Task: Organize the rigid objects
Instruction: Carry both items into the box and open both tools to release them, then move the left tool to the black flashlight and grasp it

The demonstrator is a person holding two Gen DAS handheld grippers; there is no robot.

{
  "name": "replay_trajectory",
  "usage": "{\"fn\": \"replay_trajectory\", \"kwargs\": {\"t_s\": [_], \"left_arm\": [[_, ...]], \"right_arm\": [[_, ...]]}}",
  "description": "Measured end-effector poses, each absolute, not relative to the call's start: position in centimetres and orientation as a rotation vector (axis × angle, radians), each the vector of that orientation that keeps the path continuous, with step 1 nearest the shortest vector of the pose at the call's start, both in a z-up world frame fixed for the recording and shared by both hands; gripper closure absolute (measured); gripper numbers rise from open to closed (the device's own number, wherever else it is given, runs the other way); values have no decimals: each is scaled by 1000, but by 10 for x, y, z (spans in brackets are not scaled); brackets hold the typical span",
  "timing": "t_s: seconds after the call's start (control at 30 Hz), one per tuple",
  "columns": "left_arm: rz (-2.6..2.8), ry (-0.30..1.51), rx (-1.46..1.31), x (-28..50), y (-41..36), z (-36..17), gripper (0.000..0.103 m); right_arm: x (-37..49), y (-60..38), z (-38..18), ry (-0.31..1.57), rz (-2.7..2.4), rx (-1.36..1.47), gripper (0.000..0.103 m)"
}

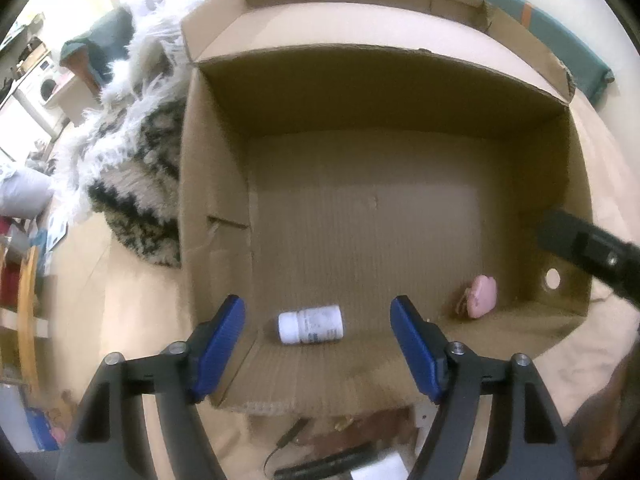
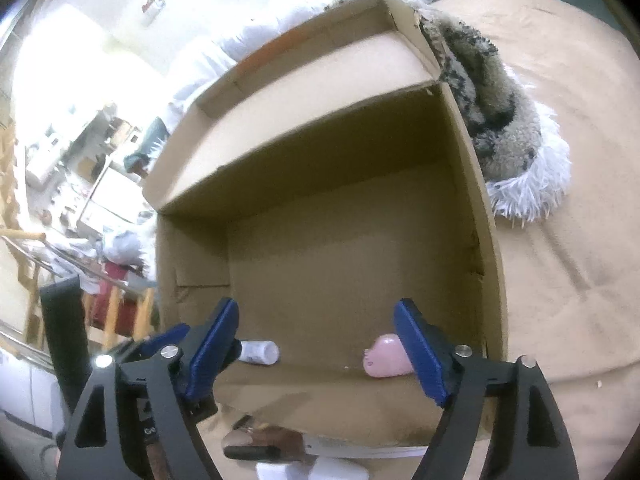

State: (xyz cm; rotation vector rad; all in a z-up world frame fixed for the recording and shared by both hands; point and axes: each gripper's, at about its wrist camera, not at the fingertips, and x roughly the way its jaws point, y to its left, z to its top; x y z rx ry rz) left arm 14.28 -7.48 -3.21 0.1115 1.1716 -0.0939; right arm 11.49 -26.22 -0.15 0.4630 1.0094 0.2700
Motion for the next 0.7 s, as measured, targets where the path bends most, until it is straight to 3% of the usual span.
{"fn": "replay_trajectory", "kwargs": {"t_s": [0.7], "left_arm": [[-94, 1122, 19, 87, -17, -2, 30]], "right_arm": [[75, -265, 17, 958, 204, 382, 15]]}}
